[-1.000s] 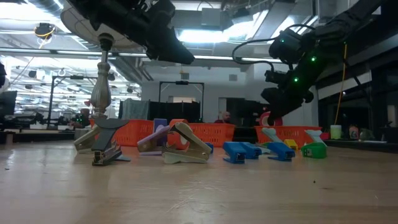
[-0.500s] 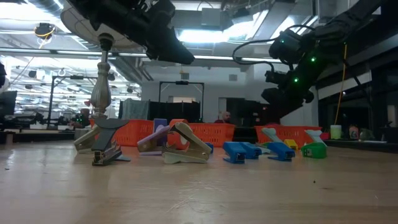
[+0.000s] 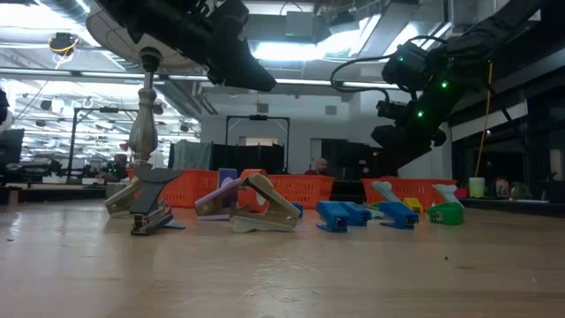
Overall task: Pick and place Stapler, Stapler remover, tape
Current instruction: Put the blue tape into the right orange bin
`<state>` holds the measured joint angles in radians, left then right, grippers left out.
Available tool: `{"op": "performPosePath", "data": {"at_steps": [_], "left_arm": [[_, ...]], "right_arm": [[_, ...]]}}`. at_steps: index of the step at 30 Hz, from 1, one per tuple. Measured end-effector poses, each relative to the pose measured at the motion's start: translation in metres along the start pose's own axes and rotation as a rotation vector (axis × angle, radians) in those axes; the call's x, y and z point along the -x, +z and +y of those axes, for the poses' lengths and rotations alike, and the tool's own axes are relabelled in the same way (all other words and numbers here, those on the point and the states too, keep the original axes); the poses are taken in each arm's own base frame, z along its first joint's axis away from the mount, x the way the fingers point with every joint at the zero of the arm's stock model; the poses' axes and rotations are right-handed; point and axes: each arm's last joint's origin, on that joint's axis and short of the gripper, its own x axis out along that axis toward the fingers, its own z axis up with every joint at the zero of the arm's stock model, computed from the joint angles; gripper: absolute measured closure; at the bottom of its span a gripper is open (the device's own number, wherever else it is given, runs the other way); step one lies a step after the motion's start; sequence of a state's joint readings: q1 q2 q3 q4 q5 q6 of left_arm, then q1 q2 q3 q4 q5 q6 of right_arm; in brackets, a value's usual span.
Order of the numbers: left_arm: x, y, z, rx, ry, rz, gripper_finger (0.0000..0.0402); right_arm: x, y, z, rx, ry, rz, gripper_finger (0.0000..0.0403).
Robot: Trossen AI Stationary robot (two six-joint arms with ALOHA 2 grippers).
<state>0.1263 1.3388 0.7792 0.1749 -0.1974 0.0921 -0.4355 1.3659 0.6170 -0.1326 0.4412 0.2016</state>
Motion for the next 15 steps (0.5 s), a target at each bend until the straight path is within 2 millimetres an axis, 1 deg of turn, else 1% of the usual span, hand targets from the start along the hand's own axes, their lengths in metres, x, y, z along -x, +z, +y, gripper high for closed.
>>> {"op": "performPosePath", "data": {"at_steps": [11,15], "left_arm": [[0.0,0.0,0.0001,0.0,0.0,0.0,0.0215],[0.0,0.0,0.0001,0.0,0.0,0.0,0.0215]], "right_arm": [[0.0,0.0,0.0,0.004,0.0,0.0,0.0163],[0.0009,0.0033,0.0003,0.0,0.002,-0.009,0.0168]]}}
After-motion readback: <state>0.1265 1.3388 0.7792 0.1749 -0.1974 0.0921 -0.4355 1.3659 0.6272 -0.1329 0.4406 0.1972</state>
